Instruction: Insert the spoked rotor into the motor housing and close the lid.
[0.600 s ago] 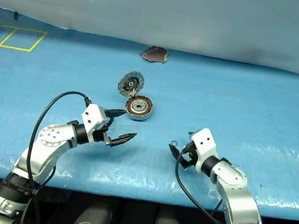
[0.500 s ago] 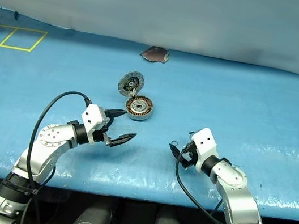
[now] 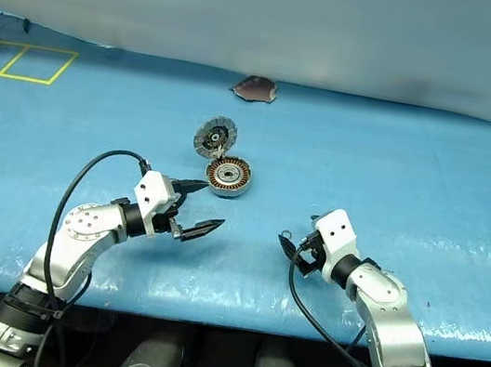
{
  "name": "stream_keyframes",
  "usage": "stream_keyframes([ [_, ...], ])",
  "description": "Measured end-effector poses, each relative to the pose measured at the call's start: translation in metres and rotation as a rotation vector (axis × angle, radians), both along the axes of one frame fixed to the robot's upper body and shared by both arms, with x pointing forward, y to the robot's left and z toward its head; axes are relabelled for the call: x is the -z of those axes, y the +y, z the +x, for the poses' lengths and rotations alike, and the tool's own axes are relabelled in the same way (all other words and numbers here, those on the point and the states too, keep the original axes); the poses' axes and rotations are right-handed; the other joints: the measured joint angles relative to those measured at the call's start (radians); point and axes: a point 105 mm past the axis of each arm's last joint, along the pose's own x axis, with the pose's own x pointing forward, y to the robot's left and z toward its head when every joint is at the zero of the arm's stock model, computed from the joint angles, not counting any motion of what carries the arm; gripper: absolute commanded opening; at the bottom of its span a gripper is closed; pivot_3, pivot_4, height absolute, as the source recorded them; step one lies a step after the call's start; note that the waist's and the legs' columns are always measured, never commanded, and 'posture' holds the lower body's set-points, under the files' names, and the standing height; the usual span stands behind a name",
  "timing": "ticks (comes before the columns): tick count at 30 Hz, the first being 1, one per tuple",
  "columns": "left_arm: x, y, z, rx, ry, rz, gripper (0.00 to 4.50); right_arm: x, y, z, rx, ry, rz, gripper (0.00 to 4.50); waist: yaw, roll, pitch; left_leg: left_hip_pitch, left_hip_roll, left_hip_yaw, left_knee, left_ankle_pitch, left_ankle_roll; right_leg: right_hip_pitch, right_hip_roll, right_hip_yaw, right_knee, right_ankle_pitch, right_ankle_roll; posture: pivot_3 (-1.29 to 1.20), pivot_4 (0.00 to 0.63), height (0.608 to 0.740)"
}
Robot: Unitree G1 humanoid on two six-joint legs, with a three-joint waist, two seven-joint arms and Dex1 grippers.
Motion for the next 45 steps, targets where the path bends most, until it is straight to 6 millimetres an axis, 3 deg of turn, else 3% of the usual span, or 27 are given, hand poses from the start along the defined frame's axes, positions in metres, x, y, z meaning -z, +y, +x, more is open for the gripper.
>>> stream_keyframes([
  [28,-0.002,0.010,0.000,-0.043,0.006,-0.031,4.50,-0.006,0.002,0.005,-0.024,-0.015,-0.004,4.48,-0.001,0.000,0.000,0.000,0.000,0.000,0.000,0.000,0.000,0.000,0.000,0.000,0.000,0.000,0.000,0.00,0.150,0.740],
  [33,-0.002,0.012,0.000,-0.051,0.009,-0.044,4.50,-0.013,0.003,0.014,-0.078,-0.031,-0.059,4.48,-0.003,0.000,0.000,0.000,0.000,0.001,0.001,0.000,0.000,0.000,0.000,0.000,0.000,0.000,0.000,0.00,0.150,0.740],
  [40,0.001,0.013,-0.003,-0.060,0.020,-0.055,4.50,-0.043,0.039,0.039,-0.356,-0.109,-0.262,4.48,-0.011,-0.001,0.001,0.000,0.000,0.000,0.000,0.000,0.000,-0.001,0.003,0.000,0.000,0.001,-0.002,0.00,0.150,0.740],
  [45,0.002,0.015,-0.005,-0.074,0.025,-0.059,4.50,-0.047,0.065,0.056,-0.517,-0.137,-0.436,4.48,-0.012,-0.001,0.001,0.000,0.000,0.000,-0.001,-0.001,-0.002,-0.002,0.003,0.000,0.000,0.004,-0.007,0.00,0.150,0.740],
])
